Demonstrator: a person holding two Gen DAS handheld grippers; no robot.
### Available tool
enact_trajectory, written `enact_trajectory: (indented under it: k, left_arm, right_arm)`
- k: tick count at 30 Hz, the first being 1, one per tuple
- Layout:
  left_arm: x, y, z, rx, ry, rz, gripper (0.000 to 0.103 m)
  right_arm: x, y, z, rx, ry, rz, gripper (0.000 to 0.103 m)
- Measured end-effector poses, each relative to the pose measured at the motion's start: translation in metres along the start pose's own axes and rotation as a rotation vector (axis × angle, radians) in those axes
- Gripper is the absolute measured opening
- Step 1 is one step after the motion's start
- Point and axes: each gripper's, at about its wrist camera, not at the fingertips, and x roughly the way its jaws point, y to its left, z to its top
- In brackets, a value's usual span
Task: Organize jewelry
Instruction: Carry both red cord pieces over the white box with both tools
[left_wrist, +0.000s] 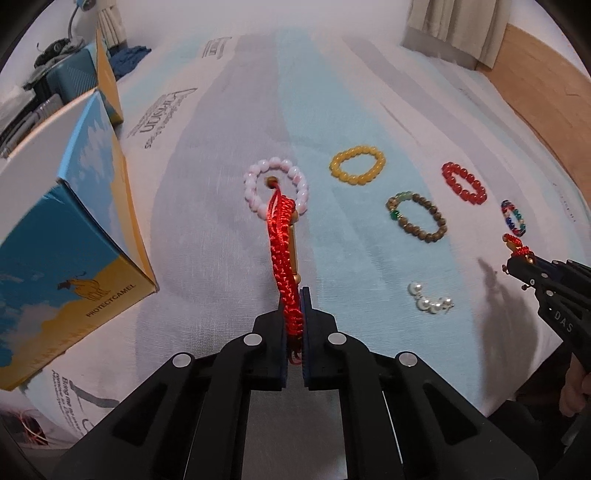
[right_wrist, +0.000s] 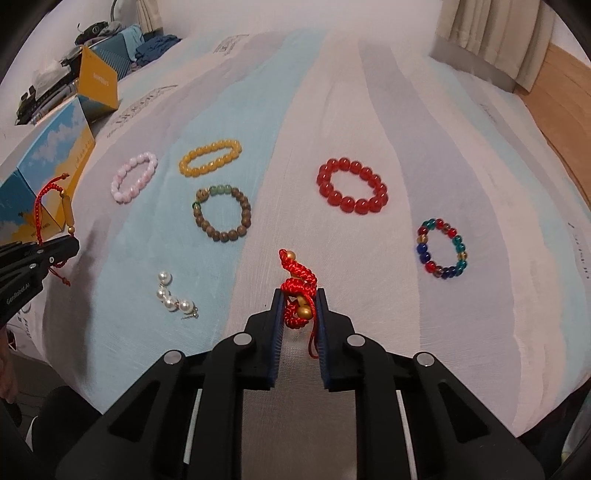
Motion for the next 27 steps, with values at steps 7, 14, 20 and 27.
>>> enact_trajectory:
  k: [7, 14, 20, 27]
  left_arm:
    - [-0.022, 0.000, 0.002, -0.004, -0.026, -0.014, 0.004]
    - [-0.048, 0.001, 0.005, 0.000, -0.061, -0.003, 0.004]
    - [-0.070, 0.010, 0.008, -0.034, -0.093, 0.002, 0.004]
    - [-0.104, 0.025, 0.018, -0.053, -0.142, 0.023, 0.004]
  right_arm:
    - [-0.018, 0.001, 0.004, 0.013, -0.024, -0.001, 0.015]
    - [-0.040, 0.009, 0.012, 0.024, -0.060, 0.007, 0.015]
    - [-0.057, 0.019, 0.023, 0.052, -0.088, 0.018, 0.015]
    - [-0.081, 0.050, 0.046, 0.036, -0.139, 0.039, 0.015]
